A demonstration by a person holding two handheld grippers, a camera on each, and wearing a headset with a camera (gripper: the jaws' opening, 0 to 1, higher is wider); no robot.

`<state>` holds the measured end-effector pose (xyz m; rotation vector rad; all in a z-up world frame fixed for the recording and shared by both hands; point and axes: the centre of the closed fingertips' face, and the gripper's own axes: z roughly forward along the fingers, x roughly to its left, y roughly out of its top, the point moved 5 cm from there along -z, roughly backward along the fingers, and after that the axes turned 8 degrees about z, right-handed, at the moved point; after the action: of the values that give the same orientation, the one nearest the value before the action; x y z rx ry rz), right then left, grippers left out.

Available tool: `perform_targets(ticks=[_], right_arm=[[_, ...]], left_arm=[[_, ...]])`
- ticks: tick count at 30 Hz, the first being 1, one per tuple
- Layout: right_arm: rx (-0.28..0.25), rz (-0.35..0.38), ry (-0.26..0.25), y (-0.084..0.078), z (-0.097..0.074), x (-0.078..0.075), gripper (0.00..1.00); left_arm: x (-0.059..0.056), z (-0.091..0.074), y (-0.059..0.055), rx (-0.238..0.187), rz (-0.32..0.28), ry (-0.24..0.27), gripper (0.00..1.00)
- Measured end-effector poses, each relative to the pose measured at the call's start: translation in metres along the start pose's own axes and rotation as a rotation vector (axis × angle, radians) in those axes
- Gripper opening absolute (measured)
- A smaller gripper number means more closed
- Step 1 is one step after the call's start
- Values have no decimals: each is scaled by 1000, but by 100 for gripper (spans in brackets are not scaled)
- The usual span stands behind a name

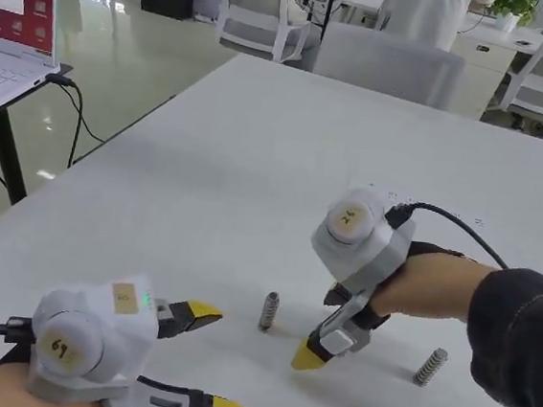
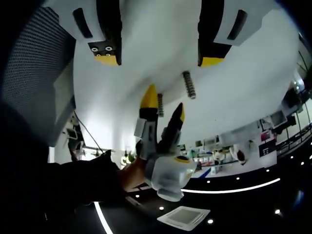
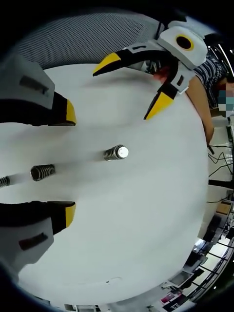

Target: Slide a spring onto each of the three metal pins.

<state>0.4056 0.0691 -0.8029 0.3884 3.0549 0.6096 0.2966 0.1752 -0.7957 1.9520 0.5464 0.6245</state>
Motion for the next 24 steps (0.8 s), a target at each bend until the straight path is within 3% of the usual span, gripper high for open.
perform_targets(ticks=[24], right_arm=[[-114, 112, -61, -27, -27, -12, 70]], left_arm=[[-1, 1, 5, 7, 18, -9, 58]])
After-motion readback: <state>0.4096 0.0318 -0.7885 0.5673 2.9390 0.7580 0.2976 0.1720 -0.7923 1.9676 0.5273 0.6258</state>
